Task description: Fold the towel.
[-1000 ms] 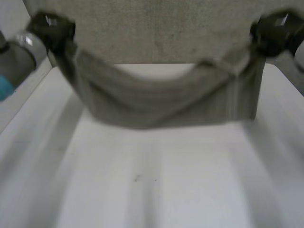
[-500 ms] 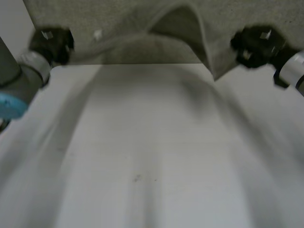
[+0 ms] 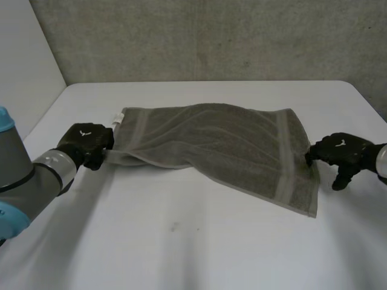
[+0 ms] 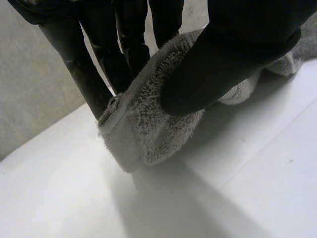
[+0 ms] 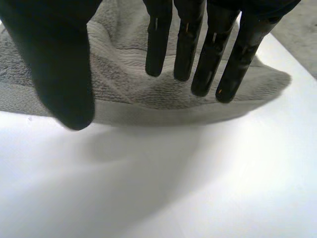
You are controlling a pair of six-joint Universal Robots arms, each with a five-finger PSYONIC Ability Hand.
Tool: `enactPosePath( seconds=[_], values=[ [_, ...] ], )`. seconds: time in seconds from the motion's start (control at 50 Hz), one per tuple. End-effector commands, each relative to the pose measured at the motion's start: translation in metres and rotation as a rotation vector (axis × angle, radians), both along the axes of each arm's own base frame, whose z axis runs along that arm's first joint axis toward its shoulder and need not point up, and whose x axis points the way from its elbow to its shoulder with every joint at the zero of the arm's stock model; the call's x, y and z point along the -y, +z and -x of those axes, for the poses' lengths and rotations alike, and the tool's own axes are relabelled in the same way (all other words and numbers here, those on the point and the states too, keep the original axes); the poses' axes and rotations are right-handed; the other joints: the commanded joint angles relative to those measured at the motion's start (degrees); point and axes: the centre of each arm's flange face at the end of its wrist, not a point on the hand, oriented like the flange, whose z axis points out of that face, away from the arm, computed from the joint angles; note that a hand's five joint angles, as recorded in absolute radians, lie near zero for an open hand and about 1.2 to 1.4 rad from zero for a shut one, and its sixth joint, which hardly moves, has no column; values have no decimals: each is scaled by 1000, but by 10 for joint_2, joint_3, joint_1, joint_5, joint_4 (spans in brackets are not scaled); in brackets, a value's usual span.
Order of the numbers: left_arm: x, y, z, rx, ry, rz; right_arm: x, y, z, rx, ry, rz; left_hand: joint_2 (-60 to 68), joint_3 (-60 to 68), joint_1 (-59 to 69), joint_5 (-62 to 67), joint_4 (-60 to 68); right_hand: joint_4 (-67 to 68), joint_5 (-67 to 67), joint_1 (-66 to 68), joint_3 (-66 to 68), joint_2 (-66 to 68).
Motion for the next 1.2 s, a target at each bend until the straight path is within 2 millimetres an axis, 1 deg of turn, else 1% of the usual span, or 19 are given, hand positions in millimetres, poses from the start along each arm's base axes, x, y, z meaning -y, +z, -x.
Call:
enactPosePath(
  seconds=[0.02,0.04,0.16,0.2,0.22,0.24,0.32,0.34,0.4,0.44,0.52,0.54,0.56,0.6,0.72,0.76,0.82,1.04,1.2],
  values=[
    [-19,23,-1,-17,-27,47,2,16,13,8,-47,46,103,103,122,107,102,-169,-177,-116,-169,-166],
    [-22,29,-1,-20,-29,64,0,16,14,18,-59,40,103,103,122,107,102,-219,-227,-166,-219,-216],
    [-32,52,-4,-32,-22,129,-9,23,12,72,-111,43,103,103,122,107,102,-274,-281,-220,-274,-271],
    [-33,57,-5,-36,-17,144,-20,31,10,138,-168,29,103,103,122,107,102,-284,-292,-230,-284,-281],
    [-35,61,-8,-36,-8,153,-20,31,10,139,-169,29,103,103,122,107,102,-284,-292,-230,-284,-281],
    [-35,61,-8,-36,-8,153,-26,33,9,181,-201,6,103,103,122,107,102,-279,-287,-225,-279,-276],
    [-40,71,-14,-42,7,185,-36,28,9,265,-283,-70,103,103,122,107,102,-267,-275,-214,-267,-264],
    [-41,74,-15,-44,10,193,-42,22,8,301,-323,-108,103,103,122,107,102,-267,-275,-214,-267,-264],
    [-41,77,-16,-45,15,204,-49,17,6,324,-353,-121,103,103,122,107,102,-267,-275,-214,-267,-264],
    [-40,80,-20,-47,27,216,-57,15,7,324,-393,-67,103,103,122,107,102,-269,-276,-215,-269,-266],
    [-39,80,-21,-46,32,216,-66,4,1,295,-423,-50,103,103,122,107,102,-270,-278,-217,-270,-267],
    [-38,79,-22,-47,34,212,-71,-1,-7,276,-419,-44,103,103,122,107,102,-270,-278,-217,-270,-267],
    [-38,79,-22,-47,34,212,-71,-1,-7,276,-419,-44,103,103,122,107,102,-270,-278,-217,-270,-267],
    [-38,74,-22,-51,37,195,-81,-8,-22,240,-409,-26,103,103,122,107,102,-272,-280,-219,-272,-269],
    [-39,68,-23,-52,38,181,-88,-18,-31,202,-423,29,103,103,122,107,102,-270,-278,-217,-270,-267],
    [-39,67,-23,-52,41,180,-94,-27,-41,185,-395,46,103,103,122,107,102,-252,-260,-199,-252,-249],
    [-37,62,-26,-50,49,164,-98,-33,-49,186,-368,67,103,103,122,107,102,-205,-213,-152,-205,-202],
    [-36,53,-26,-47,49,140,-98,-48,-52,153,-333,82,103,103,122,107,102,-86,-93,-32,-85,-83],
    [-34,53,-26,-48,51,144,-92,-53,-52,122,-313,121,103,103,122,107,102,-48,-56,5,-48,-45]
  ],
)
